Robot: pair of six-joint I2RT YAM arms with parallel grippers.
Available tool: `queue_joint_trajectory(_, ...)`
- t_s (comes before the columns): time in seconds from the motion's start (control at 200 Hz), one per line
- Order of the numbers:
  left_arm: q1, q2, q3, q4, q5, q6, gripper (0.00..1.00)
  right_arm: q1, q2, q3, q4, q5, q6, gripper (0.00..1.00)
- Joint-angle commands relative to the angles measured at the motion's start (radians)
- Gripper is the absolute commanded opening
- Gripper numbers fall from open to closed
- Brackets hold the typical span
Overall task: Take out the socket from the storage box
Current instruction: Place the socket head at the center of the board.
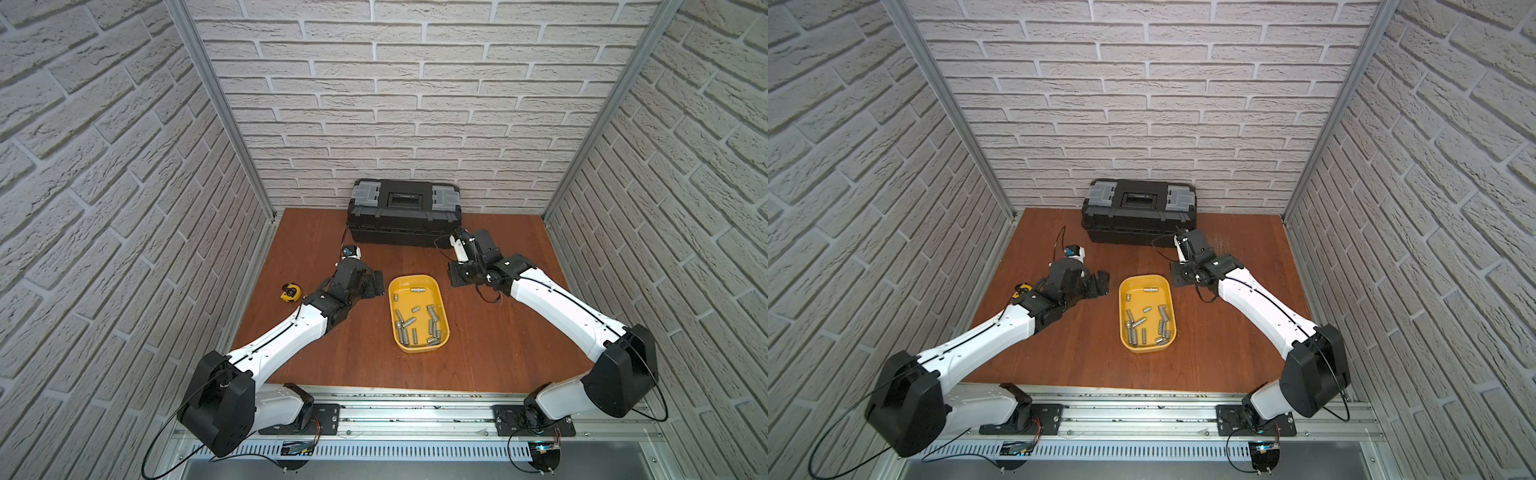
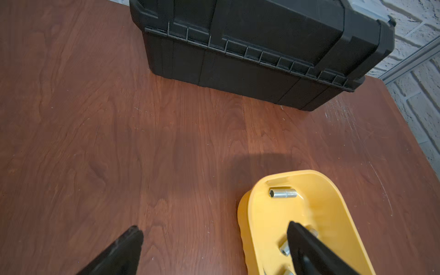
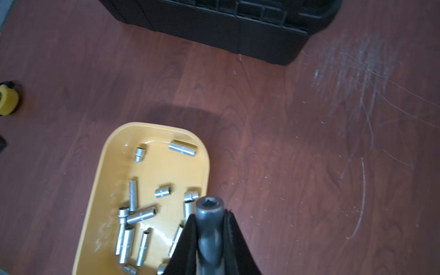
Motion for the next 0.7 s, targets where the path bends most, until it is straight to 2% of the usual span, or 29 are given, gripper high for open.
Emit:
queue_joint_trajectory(0.0,-0.011,0.003,0.028,0.009,-0.014,0.010,0.98,-0.047,-0.041,-0.058,0.004,0.009,-0.010,0.09)
queue_joint_trajectory(0.225,-0.024,0.022,0.031,0.012,-0.014,0.000,0.98,-0.142,0.025,-0.138,0.042,-0.038,0.002,0.09)
queue_joint_trajectory(0.695,-0.078,0.092,0.093,-0.017,-0.020,0.017,0.98,-0.183,0.256,-0.167,0.148,-0.061,0.014,0.09)
